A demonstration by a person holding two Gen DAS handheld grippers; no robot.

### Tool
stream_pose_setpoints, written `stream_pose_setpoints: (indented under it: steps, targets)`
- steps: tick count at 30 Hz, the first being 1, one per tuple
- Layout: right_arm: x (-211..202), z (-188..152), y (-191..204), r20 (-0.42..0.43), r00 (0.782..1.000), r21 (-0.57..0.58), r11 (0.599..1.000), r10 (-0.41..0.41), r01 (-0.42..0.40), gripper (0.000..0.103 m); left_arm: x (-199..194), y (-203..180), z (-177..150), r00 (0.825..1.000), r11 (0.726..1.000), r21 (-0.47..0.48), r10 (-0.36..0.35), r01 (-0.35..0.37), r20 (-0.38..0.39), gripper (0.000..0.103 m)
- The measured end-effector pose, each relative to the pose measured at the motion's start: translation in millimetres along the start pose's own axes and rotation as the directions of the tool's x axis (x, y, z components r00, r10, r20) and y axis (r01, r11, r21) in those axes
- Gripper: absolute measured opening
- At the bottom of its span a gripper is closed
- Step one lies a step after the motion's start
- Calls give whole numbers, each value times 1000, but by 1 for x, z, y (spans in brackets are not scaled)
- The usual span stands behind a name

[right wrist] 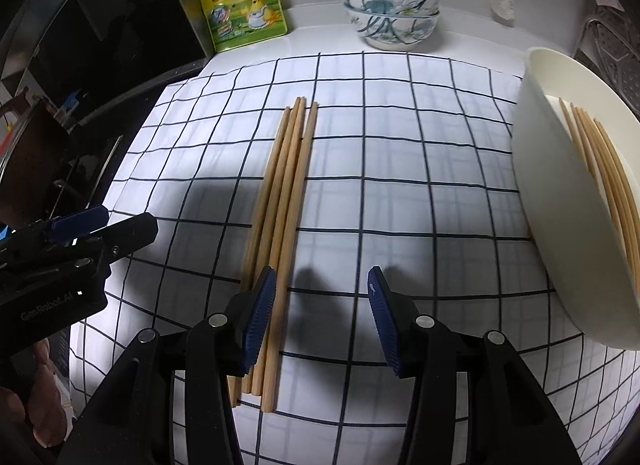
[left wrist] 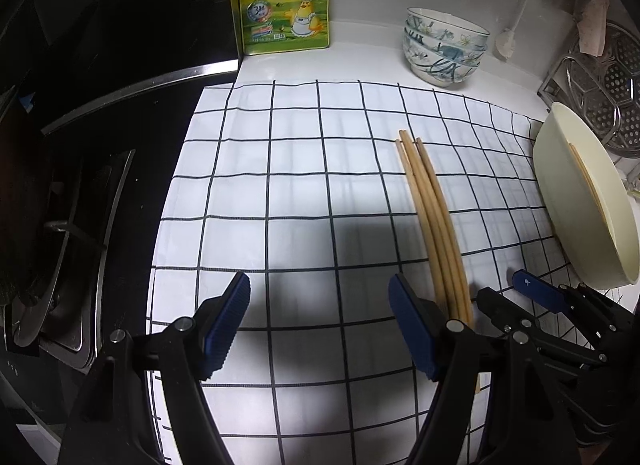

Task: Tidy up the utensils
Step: 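Lower the right tool beside a chopstick while the left tool closes on another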

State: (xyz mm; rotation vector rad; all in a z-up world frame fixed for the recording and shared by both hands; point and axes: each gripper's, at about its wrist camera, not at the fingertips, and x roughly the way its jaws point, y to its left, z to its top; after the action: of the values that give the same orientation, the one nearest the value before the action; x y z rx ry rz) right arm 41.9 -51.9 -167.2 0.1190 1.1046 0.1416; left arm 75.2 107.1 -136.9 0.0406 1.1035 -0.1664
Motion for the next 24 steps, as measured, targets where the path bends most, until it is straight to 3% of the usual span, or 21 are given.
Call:
stream_pose_setpoints:
  steps: [6, 24]
  targets:
    - [8, -1, 5, -12, 999, -32, 998, -47, 46, 46, 6, 2, -3, 1000, 1000, -8, -4, 4, -18, 71]
    - [8, -5, -5, -12, 997, -48, 996, -78, 77, 46, 12, -9, -6, 999, 1000, 4, -27, 28, -25, 73]
